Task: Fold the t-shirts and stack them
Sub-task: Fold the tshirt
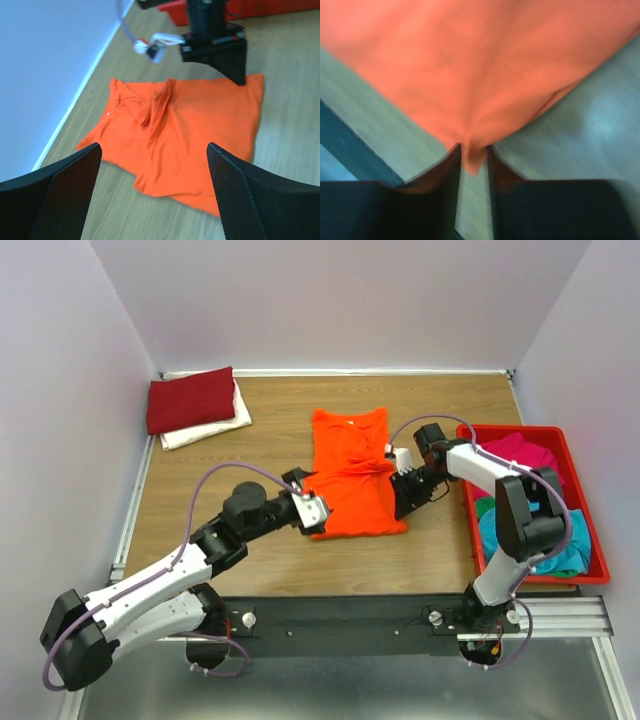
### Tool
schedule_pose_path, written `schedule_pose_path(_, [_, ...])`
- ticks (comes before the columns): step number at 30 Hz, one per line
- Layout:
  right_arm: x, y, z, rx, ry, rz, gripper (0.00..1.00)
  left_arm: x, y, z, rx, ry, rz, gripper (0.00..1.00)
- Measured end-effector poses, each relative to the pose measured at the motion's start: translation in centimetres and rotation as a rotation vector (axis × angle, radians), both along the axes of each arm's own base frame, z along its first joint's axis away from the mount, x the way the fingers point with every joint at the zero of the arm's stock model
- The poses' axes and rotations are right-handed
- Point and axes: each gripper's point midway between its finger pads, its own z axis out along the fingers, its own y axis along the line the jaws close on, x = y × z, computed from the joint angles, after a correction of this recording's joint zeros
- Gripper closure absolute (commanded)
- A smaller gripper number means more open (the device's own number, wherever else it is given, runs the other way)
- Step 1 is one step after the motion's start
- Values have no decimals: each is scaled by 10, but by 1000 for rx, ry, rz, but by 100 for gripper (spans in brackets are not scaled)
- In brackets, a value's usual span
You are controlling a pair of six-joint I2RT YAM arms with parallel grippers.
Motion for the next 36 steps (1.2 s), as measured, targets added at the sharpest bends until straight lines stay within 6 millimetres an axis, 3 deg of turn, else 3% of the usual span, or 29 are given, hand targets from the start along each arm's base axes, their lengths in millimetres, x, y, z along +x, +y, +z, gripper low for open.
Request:
schedule_pose_path(2, [-11,-5,11,-14,-18,23,44,-20,-14,-13,46,-20,-81,7])
schedule_pose_path(7, [-8,-15,60,-22,-258,114,27,-55,-32,-55,185,-64,-210,7])
schedule_pose_path(11, [-22,-13,84,60,-485,353,4,-70,-37,-98,341,-90,-263,10])
schedule_pose_path(14, [-50,-10,66,130,-556,561,4,-60,-31,-120,439,-100,-222,11])
schedule_pose_path(17, [-65,-5,43,156,-558,679,4,-52,-26,-136,507,-106,-194,13])
schedule_pose_path(25, [-40,17,13,116,-673,795,6,-41,-5,-175,644,-106,-147,18])
schedule_pose_path(33, [-31,30,-7,43,-735,863,22,-1,16,-182,656,-76,-25,25])
schedule_pose_path(36, [-24,31,-6,20,-762,856,27,8,10,-185,658,-66,-24,28])
